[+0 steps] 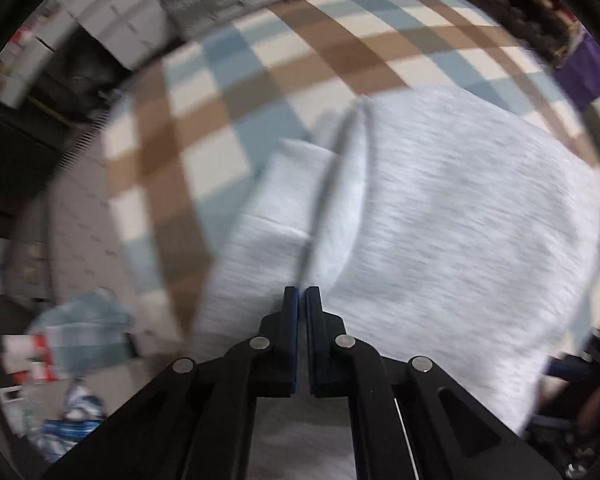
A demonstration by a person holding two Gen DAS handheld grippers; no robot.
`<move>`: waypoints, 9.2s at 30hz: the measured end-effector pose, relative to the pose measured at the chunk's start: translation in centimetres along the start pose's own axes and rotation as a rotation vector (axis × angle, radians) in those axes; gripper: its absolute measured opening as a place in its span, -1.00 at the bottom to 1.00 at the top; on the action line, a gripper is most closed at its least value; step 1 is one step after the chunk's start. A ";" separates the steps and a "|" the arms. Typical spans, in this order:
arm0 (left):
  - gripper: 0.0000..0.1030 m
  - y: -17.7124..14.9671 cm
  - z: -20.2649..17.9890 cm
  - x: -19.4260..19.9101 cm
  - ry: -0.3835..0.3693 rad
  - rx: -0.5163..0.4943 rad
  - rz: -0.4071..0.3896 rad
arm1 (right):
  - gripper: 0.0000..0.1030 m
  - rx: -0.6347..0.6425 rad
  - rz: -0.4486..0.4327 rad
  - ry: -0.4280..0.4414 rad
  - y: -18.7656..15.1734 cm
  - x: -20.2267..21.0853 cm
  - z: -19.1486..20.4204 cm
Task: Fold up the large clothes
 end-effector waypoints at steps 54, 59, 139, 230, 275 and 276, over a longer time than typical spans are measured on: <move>0.39 -5.2 -10.6 -0.8 -0.789 0.334 -0.022 | 0.03 -0.396 -0.160 -0.028 -6.0 13.5 -13.3; 0.08 -5.0 -10.6 0.0 -0.748 0.320 -0.099 | 0.09 -0.364 -0.282 -0.020 -7.7 13.1 -13.1; -0.85 -6.3 -9.2 9.6 -0.974 0.196 -0.235 | -0.38 -0.260 -0.129 -0.058 -10.6 15.4 -9.1; 0.24 -11.0 -7.8 -1.5 -0.739 0.324 -0.254 | -0.58 0.150 0.387 -0.583 11.8 -0.6 -12.2; 0.26 -11.1 -7.9 -1.1 -0.731 0.315 -0.269 | -0.67 0.049 0.216 -0.066 -4.7 10.9 -4.4; 0.26 -11.2 -7.9 -1.0 -0.731 0.318 -0.269 | -0.67 0.020 0.259 -0.063 -5.6 9.9 -4.7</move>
Point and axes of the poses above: each gripper's, at about its wrist camera, not at the fingertips, and x roughly against the way its jaws point, z to its left, y to its top, the point moved 1 cm from there along -x, roughly the way its jaws point, and after that the axes turned 7 degrees about -y, right-handed, at the moved point
